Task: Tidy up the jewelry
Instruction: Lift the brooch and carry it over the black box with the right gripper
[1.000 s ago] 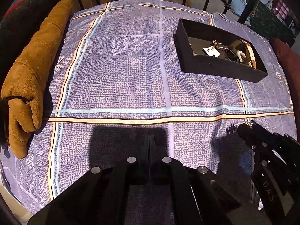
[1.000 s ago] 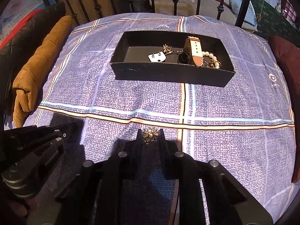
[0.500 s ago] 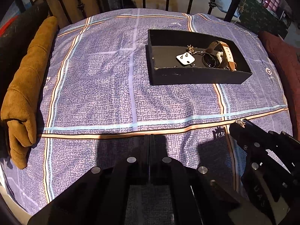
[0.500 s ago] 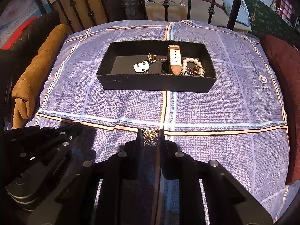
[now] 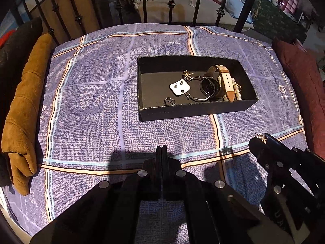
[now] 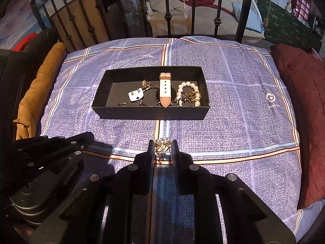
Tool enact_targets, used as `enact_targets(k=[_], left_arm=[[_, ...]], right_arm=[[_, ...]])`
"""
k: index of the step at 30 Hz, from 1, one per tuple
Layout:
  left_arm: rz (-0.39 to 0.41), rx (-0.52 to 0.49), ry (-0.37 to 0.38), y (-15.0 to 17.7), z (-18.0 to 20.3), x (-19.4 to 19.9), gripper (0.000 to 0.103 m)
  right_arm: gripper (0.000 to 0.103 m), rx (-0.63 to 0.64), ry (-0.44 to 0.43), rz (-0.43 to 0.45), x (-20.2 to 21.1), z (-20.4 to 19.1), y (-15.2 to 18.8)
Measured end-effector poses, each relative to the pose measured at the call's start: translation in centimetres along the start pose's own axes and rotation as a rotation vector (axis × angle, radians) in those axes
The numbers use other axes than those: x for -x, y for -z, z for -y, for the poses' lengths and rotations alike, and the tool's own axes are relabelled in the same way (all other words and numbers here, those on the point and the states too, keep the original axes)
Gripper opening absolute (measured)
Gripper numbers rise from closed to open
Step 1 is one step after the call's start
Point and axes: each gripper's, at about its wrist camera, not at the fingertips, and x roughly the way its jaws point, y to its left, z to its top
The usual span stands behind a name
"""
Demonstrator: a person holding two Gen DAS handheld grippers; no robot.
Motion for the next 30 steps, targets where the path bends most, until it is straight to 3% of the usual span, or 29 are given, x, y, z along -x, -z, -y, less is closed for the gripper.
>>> enact_targets(k=[30], left_arm=[[0.009,-0.001,-0.010,-2.7,1.5,0.1,0.000]], right_arm=[[0.017,0.008,-0.005,0.027,0.0,1.5,-2.6]])
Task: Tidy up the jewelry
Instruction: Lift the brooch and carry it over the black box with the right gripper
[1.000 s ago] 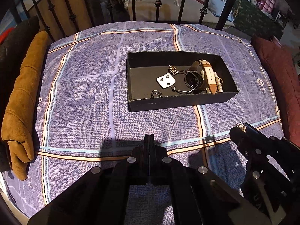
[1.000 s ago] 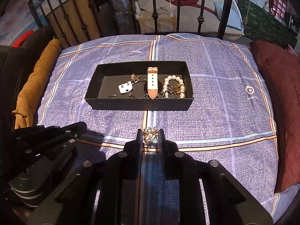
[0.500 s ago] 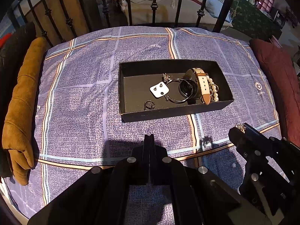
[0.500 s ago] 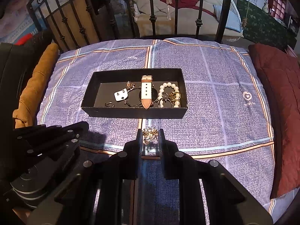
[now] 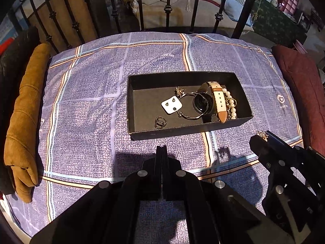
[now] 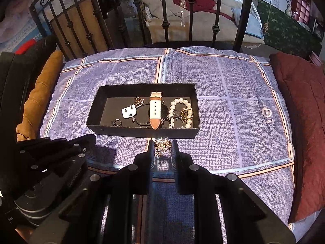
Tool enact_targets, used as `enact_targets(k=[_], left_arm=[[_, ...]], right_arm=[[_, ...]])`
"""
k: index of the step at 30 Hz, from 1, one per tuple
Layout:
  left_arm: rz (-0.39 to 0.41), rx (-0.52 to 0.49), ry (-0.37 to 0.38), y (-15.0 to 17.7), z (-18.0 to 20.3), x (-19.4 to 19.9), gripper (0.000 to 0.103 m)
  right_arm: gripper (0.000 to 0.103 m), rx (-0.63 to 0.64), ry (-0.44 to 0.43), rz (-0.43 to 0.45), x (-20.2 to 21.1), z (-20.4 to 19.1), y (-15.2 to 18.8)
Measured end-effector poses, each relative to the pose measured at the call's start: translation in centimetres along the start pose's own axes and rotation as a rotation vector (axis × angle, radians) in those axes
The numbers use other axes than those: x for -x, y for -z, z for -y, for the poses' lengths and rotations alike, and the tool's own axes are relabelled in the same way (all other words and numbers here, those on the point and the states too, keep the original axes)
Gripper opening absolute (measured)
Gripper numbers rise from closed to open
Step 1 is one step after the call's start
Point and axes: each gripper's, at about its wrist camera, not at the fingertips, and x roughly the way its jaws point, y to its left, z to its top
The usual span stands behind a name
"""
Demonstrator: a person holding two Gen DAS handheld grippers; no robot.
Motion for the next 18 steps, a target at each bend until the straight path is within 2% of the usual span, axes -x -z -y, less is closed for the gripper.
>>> enact_targets(k=[18], left_arm=[[0.021,0.014,-0.012,-1.8,0.4,0.7,0.000]], right_arm=[[0.017,0.005,-0.019,0.022,0.4,0.5,-1.5]])
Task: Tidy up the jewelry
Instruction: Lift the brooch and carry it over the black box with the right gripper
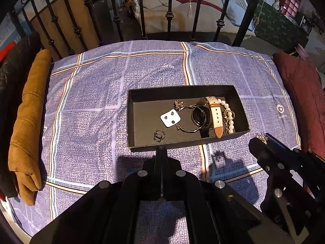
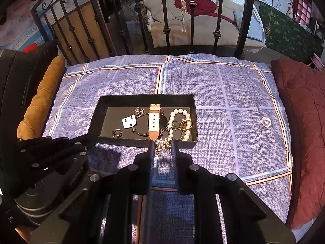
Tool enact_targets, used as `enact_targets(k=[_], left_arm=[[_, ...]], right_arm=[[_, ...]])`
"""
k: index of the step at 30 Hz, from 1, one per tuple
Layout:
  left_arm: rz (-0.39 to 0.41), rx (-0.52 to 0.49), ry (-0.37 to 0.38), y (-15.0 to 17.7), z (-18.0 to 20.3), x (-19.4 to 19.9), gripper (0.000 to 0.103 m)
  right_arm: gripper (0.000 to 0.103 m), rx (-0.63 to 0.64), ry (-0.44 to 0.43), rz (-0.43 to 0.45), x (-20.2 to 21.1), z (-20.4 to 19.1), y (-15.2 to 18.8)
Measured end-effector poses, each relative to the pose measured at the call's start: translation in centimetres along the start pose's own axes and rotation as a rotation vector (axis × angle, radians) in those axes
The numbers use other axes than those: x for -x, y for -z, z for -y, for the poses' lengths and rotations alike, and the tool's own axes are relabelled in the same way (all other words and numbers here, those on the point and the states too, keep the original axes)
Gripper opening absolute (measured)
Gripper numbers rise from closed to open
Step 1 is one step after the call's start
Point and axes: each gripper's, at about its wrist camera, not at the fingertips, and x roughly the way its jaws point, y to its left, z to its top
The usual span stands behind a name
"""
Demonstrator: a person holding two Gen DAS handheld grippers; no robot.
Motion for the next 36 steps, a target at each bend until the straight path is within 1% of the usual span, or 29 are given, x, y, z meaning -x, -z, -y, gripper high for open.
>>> enact_targets(k=[18,36], left_arm=[[0.005,0.019,-0.013,-0.8,0.0,0.1,0.000],[0.028,0.025,-0.013,-2.4,-0.3,-0.1,0.000]], right_arm=[[0.017,0.012,-0.018,0.002,-0.1,0.2,-0.8],[0.017,0.018,-0.020,0.030,-0.3,0.6,-2.7]])
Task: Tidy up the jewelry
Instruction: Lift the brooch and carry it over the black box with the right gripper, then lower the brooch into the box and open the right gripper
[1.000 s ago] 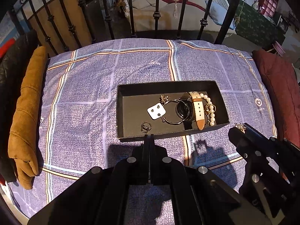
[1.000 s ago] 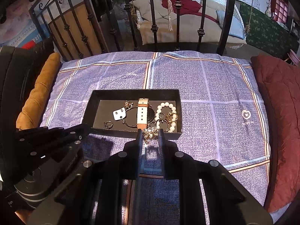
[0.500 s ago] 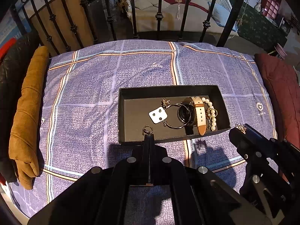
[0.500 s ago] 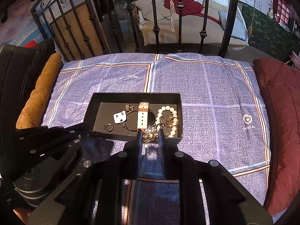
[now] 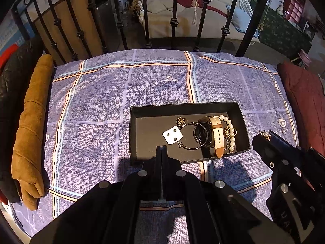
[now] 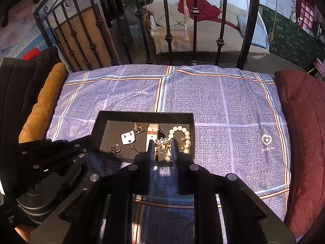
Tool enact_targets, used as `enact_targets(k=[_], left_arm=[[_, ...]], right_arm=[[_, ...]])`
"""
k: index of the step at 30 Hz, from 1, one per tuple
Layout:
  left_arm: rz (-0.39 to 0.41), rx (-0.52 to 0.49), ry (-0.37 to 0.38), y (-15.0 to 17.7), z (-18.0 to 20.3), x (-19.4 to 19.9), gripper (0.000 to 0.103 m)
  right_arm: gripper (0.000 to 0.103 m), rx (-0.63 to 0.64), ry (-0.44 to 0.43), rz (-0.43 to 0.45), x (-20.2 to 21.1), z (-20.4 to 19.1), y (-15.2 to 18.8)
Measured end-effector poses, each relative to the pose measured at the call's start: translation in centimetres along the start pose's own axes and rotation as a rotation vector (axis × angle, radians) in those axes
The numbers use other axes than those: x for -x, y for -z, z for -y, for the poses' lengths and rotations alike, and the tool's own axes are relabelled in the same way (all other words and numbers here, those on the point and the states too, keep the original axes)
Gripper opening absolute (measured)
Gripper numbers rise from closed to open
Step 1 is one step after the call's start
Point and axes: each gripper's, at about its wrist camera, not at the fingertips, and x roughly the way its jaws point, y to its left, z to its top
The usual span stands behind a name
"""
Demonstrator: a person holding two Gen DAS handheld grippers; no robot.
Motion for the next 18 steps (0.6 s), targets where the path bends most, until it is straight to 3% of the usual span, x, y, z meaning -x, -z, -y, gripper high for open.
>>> enact_targets(k=[18], left_arm=[[0.041,0.000,0.013,-2.6,0.3,-0.1,0.000]], right_arm=[[0.017,-0.008,0.010,0.026,-0.9,0.5,-2.2]])
